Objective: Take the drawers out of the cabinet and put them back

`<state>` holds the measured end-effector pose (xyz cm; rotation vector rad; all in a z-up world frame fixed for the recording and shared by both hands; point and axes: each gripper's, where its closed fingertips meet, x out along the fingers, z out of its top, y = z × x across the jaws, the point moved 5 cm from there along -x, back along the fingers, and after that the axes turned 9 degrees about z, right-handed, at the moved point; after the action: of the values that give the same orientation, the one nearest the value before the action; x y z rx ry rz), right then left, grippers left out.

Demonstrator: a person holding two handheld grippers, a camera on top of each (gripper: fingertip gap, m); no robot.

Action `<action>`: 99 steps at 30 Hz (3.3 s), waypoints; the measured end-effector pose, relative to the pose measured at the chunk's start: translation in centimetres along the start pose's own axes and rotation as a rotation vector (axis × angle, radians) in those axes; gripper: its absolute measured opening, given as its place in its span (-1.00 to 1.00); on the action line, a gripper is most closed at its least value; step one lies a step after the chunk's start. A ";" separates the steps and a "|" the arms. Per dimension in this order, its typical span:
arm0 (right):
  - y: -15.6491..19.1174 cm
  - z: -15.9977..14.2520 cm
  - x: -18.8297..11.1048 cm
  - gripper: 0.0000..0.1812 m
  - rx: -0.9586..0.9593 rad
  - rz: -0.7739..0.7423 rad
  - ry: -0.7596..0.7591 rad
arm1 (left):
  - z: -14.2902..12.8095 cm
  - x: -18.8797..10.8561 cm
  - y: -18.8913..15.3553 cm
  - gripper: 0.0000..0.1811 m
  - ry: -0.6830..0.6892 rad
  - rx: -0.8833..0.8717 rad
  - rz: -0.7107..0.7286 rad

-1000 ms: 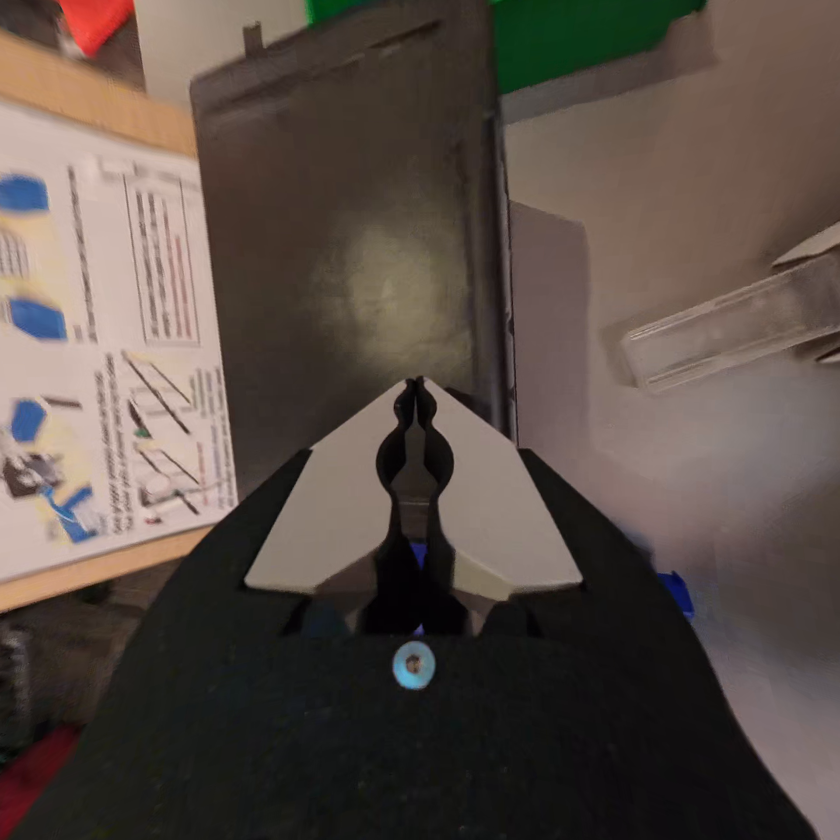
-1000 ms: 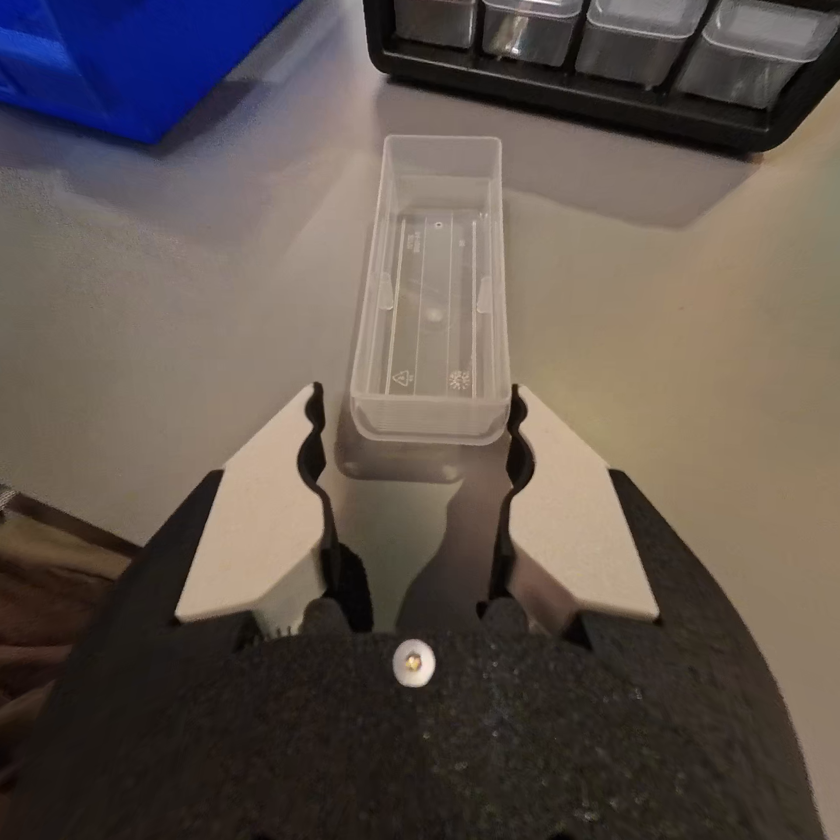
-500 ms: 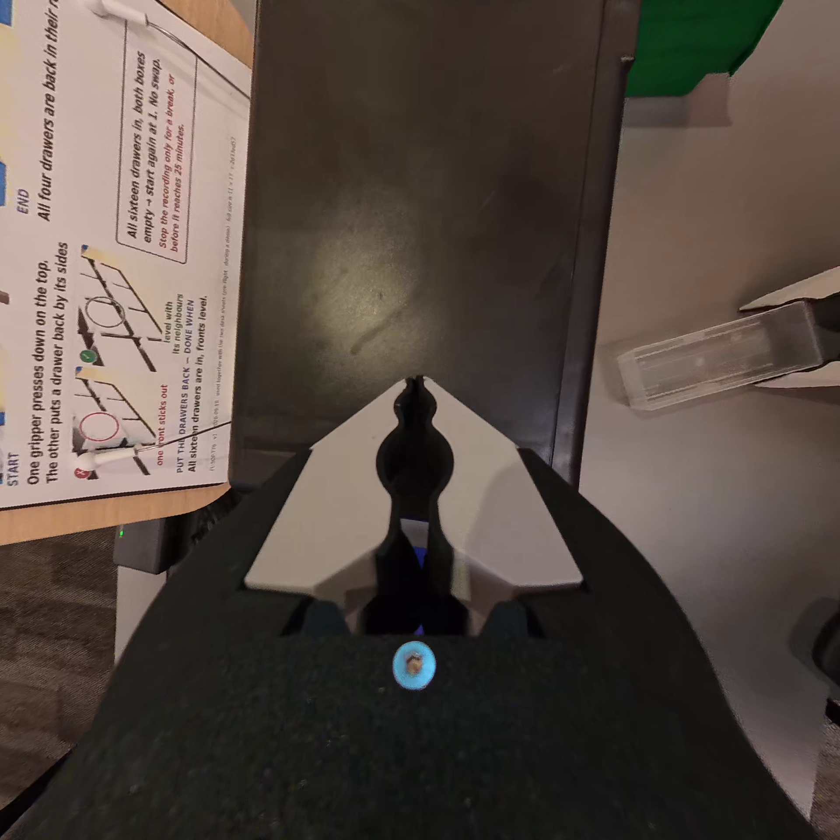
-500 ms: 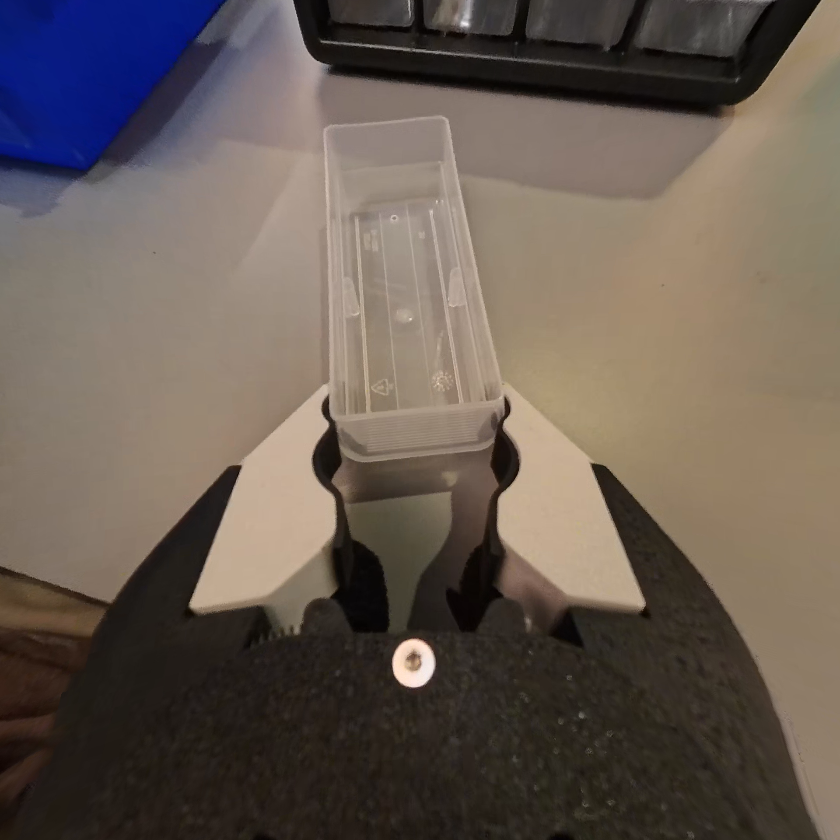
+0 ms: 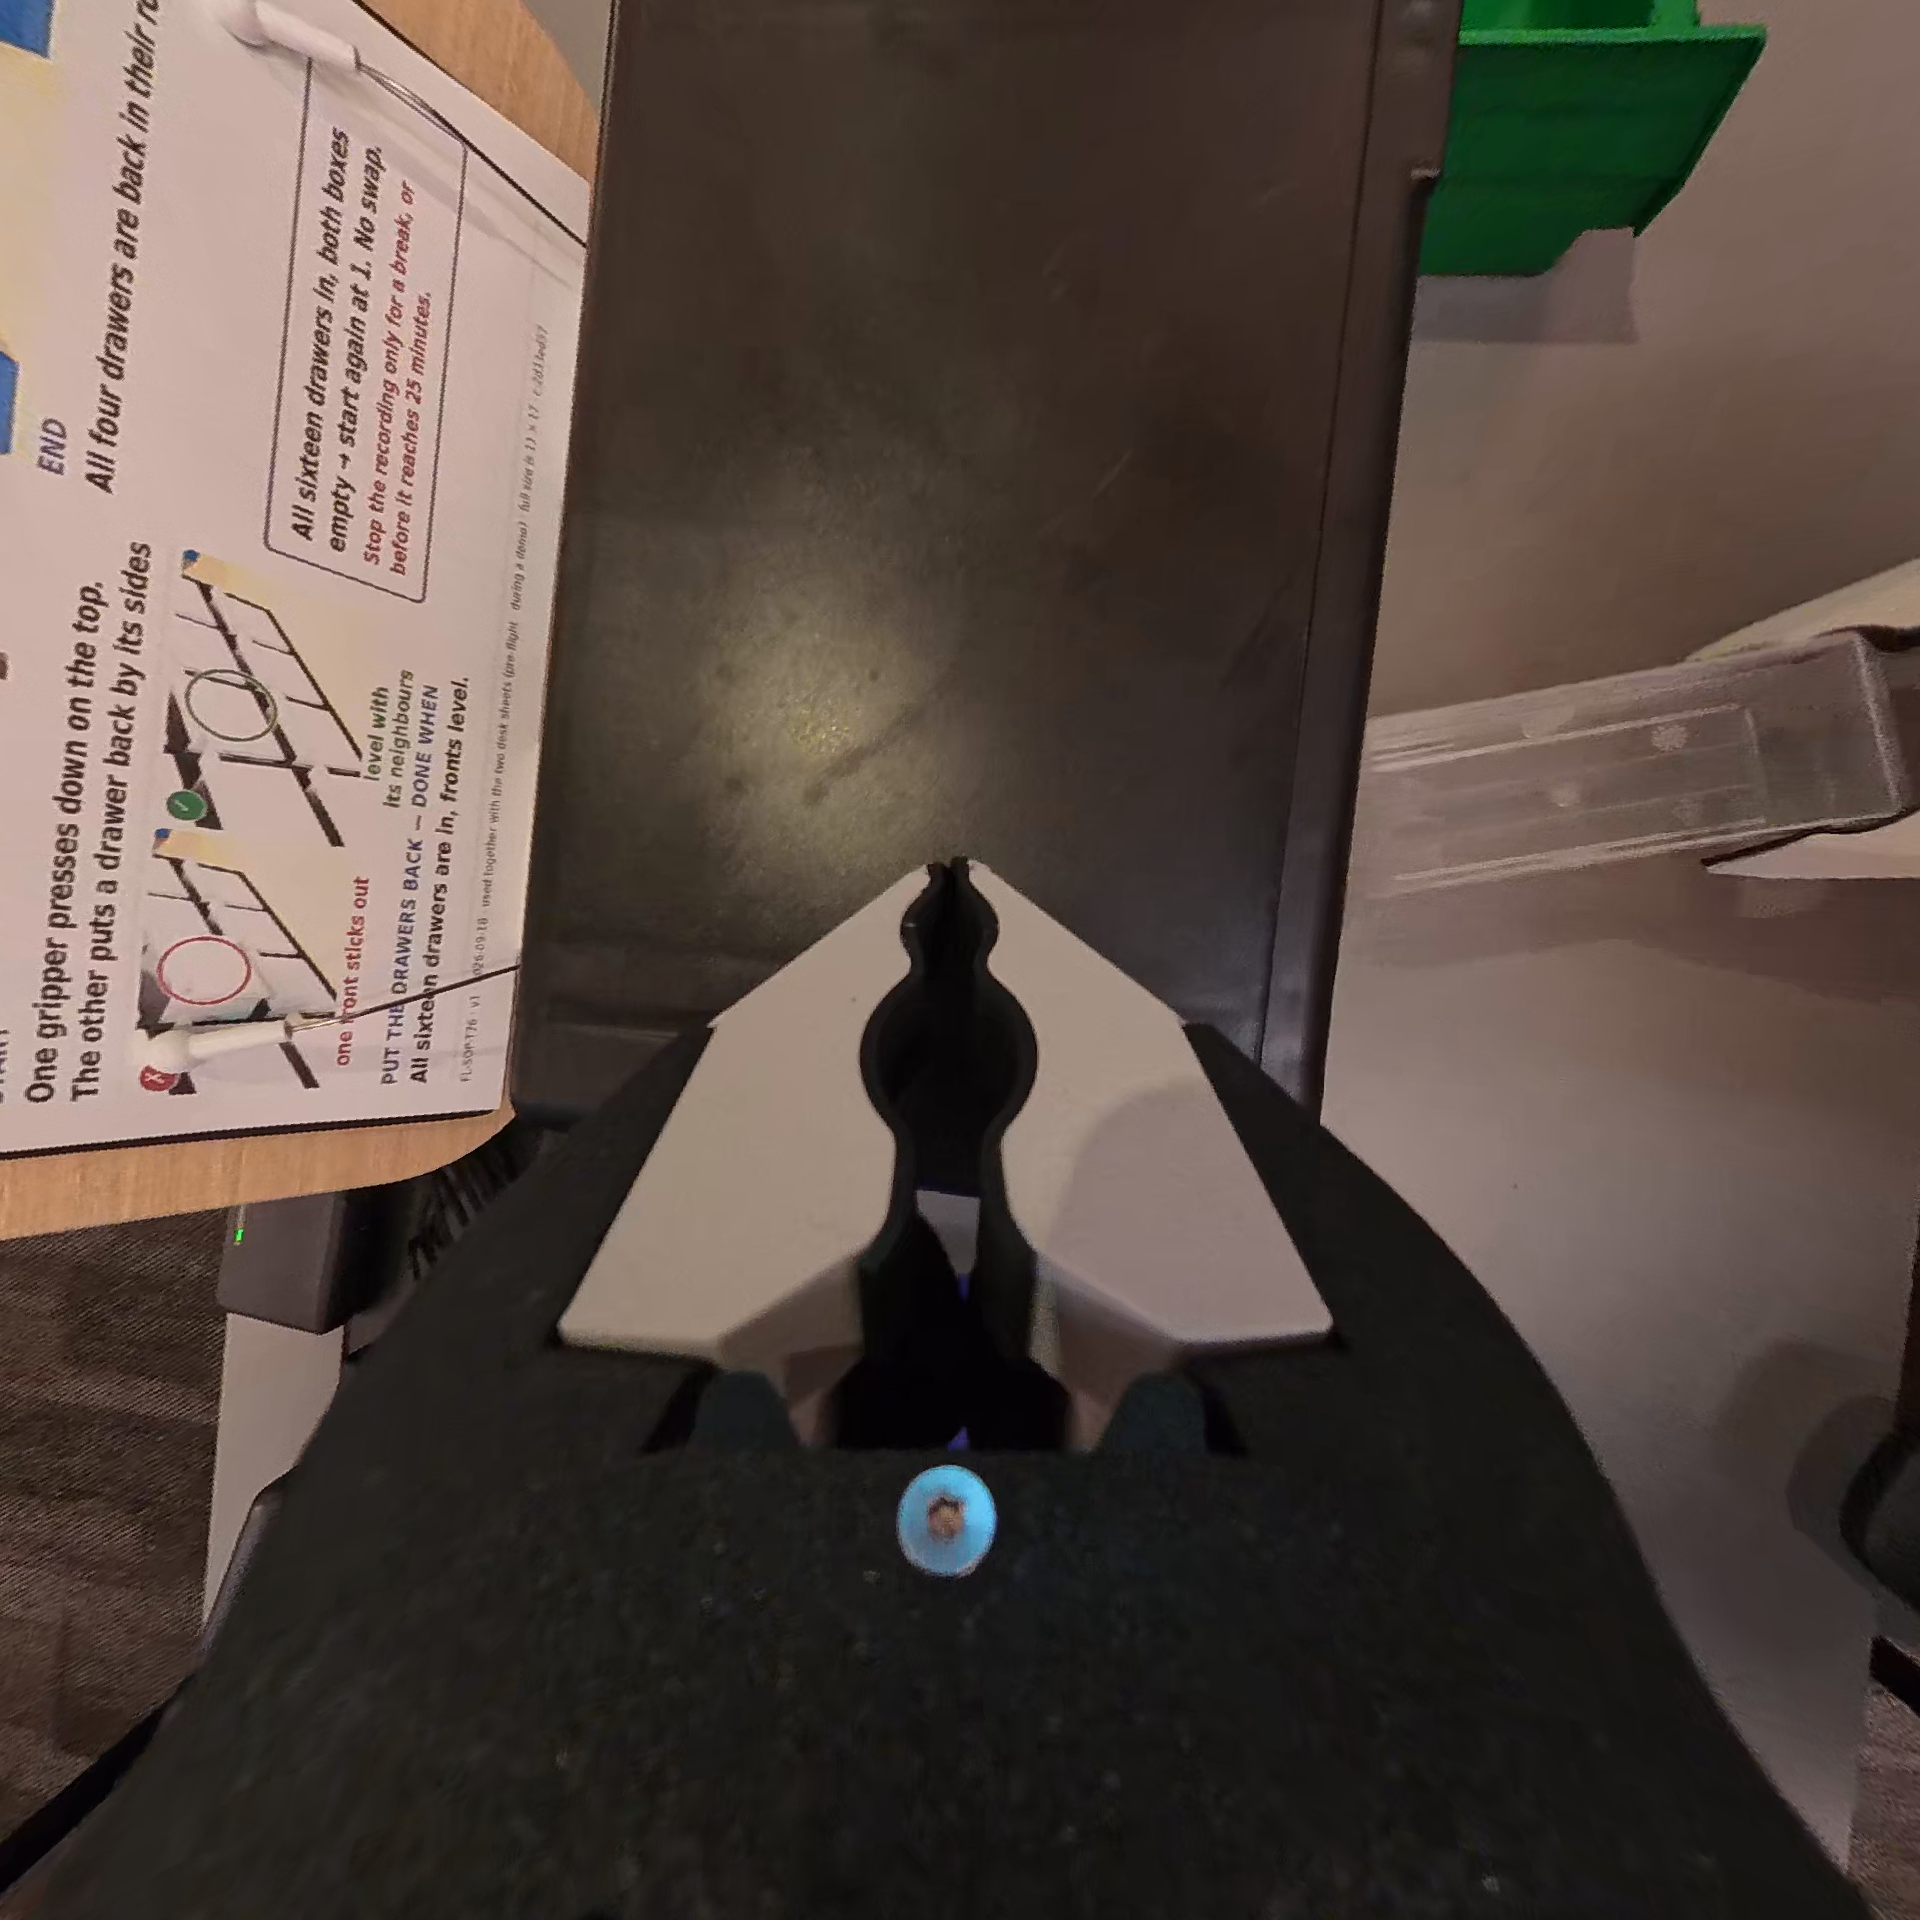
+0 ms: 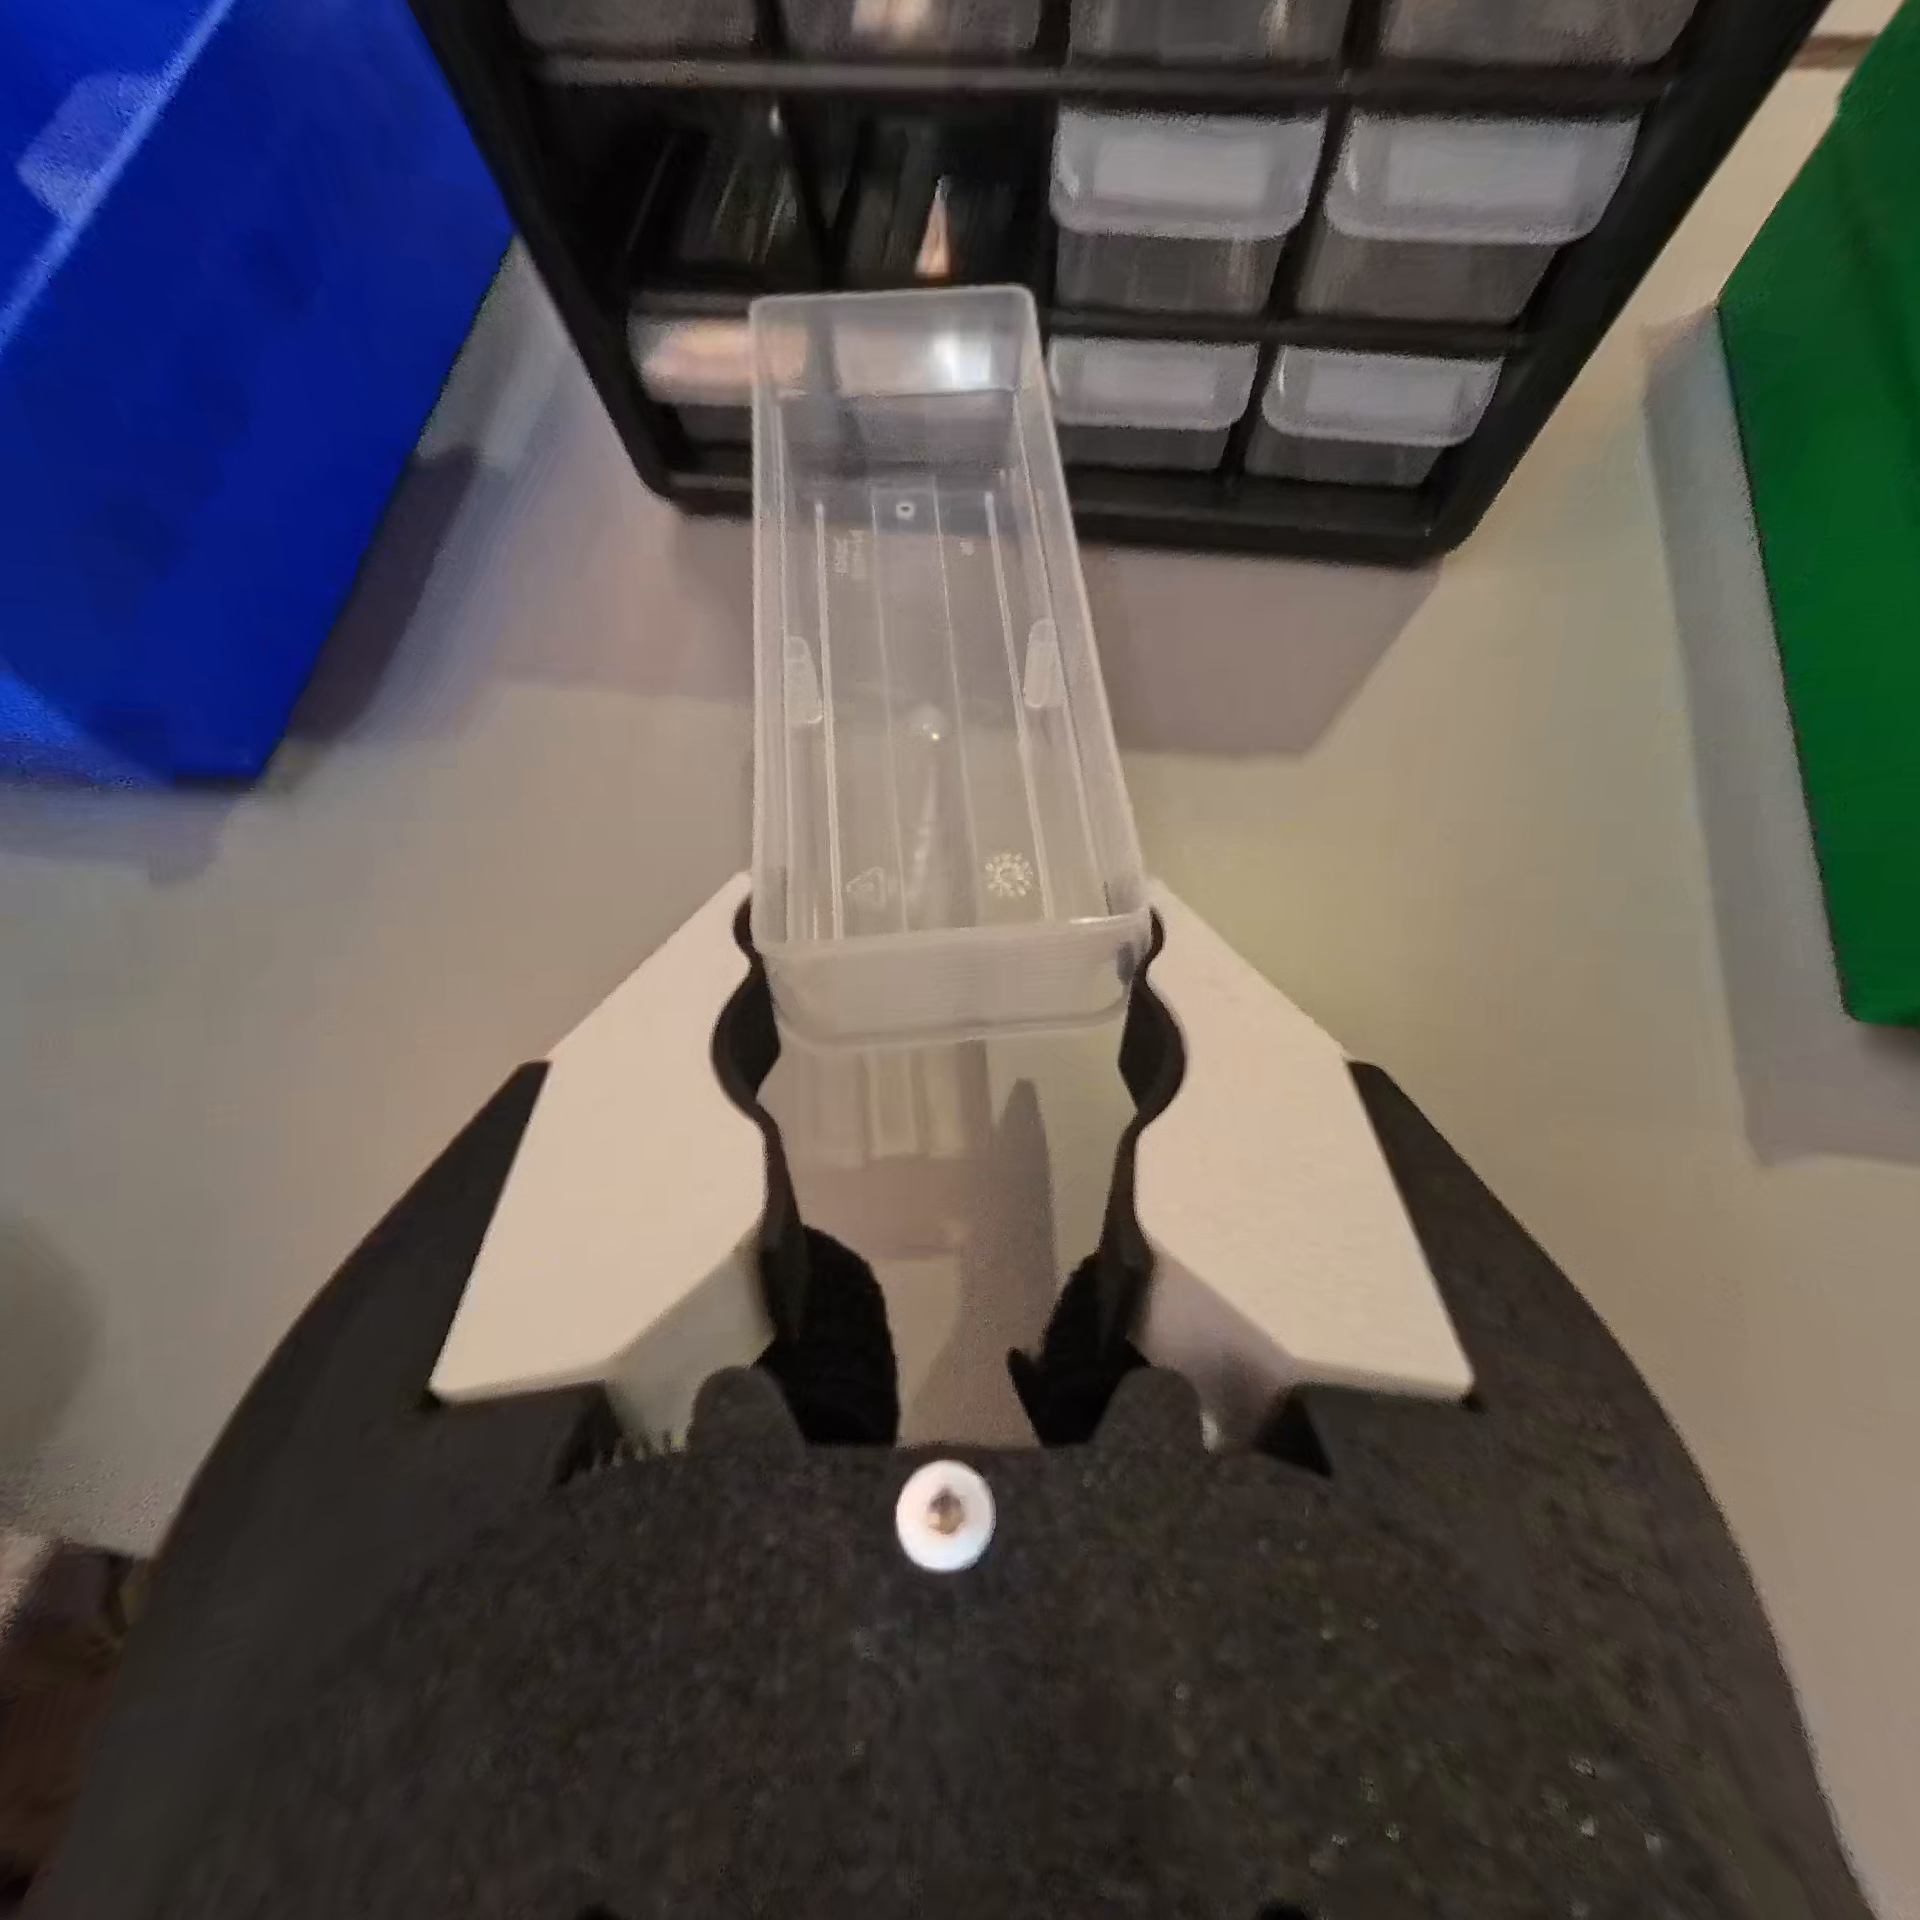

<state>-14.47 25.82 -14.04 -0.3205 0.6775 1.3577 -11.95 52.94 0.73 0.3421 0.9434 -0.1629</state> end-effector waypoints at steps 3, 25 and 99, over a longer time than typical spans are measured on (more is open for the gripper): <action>0.2 2.8 1.3 -0.28 0.075 0.025 0.023 | 0.1 0.0 -0.1 -1.00 0.017 0.009 0.016; 0.3 4.6 3.6 -0.28 0.093 -0.055 0.078 | 0.3 0.0 -0.4 -1.00 0.055 0.045 0.104; -0.5 6.5 11.2 -0.70 0.006 0.041 -0.363 | -0.1 0.1 -0.5 -1.00 -0.027 -0.087 0.168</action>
<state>-11.61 38.32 -16.00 -0.0508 0.3862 1.4059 -12.13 52.55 0.54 0.3368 0.8876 0.0270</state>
